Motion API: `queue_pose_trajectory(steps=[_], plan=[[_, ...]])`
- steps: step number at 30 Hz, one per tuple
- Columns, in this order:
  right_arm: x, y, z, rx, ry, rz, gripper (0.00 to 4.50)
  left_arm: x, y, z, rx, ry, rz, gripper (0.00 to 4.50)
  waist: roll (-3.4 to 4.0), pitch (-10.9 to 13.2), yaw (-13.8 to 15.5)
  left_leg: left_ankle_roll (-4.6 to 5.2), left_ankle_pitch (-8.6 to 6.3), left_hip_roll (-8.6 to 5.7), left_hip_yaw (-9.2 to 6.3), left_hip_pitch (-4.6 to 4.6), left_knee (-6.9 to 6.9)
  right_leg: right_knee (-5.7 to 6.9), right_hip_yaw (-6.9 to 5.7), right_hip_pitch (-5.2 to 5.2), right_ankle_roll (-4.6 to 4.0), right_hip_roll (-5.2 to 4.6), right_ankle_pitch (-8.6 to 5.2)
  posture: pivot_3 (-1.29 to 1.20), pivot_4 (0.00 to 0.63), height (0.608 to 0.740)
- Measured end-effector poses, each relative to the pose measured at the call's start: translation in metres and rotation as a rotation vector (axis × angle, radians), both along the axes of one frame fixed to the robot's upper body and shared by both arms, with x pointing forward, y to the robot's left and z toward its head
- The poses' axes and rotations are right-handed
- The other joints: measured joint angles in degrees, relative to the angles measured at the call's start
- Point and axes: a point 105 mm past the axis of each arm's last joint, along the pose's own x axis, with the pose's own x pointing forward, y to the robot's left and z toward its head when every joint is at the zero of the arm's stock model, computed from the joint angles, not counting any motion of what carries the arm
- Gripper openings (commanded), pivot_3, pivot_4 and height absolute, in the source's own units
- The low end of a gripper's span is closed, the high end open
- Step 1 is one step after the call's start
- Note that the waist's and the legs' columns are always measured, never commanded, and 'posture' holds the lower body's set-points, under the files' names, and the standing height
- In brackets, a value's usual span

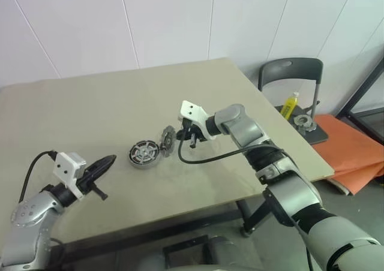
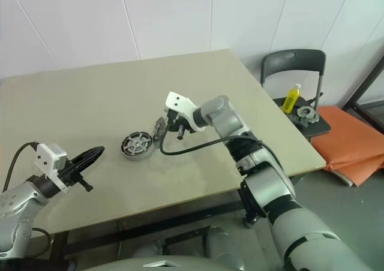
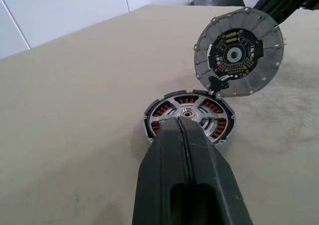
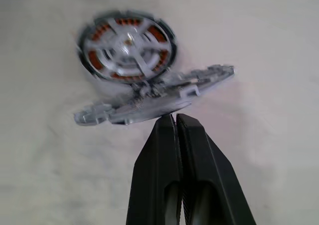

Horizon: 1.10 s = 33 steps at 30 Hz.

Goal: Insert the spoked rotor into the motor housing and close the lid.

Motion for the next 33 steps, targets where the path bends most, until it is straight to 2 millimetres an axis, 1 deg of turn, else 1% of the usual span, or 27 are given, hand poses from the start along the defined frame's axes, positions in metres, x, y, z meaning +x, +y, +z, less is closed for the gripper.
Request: queue_pose_trajectory(steps=[4,7,11,14,16,23,26,30,33], plan=[[-0.006,0.007,0.002,0.07,0.107,-0.026,0.12,0.003,0.0,0.001,-0.002,-0.01,0.008,0.0,0.0,0.0,-0.08,0.0,0.0,0.0,0.0,0.0,0.0,0.0,0.0,-0.01,0.0,0.01,0.0,0.0,0.0,0.74],[-0.01,0.016,0.005,0.127,0.159,-0.042,0.12,0.005,0.001,0.0,-0.004,-0.01,0.021,0.0,-0.01,-0.01,-0.08,0.0,0.0,0.0,0.0,-0.01,-0.01,0.0,-0.02,-0.02,0.0,0.02,0.0,0.0,0.0,0.74],[-0.013,0.027,0.0,0.176,0.188,-0.073,0.12,0.005,0.001,0.0,0.0,-0.012,0.024,0.0,-0.02,-0.01,-0.09,-0.01,0.0,0.01,0.01,-0.03,-0.01,-0.01,-0.03,-0.02,0.0,0.01,0.0,0.0,0.0,0.74],[-0.016,0.033,-0.008,0.19,0.19,-0.099,0.12,0.006,-0.001,-0.001,-0.008,-0.015,0.024,0.0,-0.02,-0.01,-0.08,-0.01,0.0,0.0,0.01,-0.07,-0.01,-0.02,-0.03,-0.04,0.0,0.0,0.0,0.0,0.0,0.74],[-0.017,0.037,-0.01,0.198,0.176,-0.113,0.12,0.007,-0.001,0.001,-0.008,-0.022,0.022,0.0,-0.03,-0.02,-0.08,-0.01,0.0,0.0,0.0,-0.07,-0.01,-0.02,-0.03,-0.04,0.01,0.0,0.0,0.0,0.0,0.74],[-0.01,0.039,-0.022,0.184,0.035,-0.18,0.12,0.01,-0.003,0.004,-0.014,-0.036,0.018,0.0,-0.04,-0.02,-0.21,-0.01,-0.01,0.0,0.01,-0.07,-0.02,-0.04,-0.02,-0.04,0.01,0.0,0.0,0.0,0.0,0.74],[-0.01,0.044,-0.02,0.204,0.006,-0.192,0.12,0.011,-0.004,0.004,-0.017,-0.036,0.016,0.0,-0.04,-0.03,-0.25,-0.01,-0.01,0.01,0.0,-0.07,-0.03,-0.03,-0.03,-0.05,0.01,0.02,0.0,0.0,0.0,0.74],[-0.013,0.05,-0.024,0.23,0.02,-0.209,0.12,0.012,-0.006,0.004,-0.018,-0.037,0.01,0.0,-0.04,-0.03,-0.18,-0.01,0.0,0.01,0.0,-0.07,-0.02,-0.03,-0.03,-0.04,0.01,0.01,0.0,0.0,0.0,0.74],[-0.015,0.054,-0.022,0.312,0.109,-0.251,0.12,0.012,-0.006,0.002,-0.021,-0.029,0.011,0.0,-0.04,-0.03,-0.21,-0.01,0.0,0.02,-0.03,-0.07,-0.02,-0.03,-0.01,-0.04,0.01,0.0,0.0,0.0,0.0,0.74]])
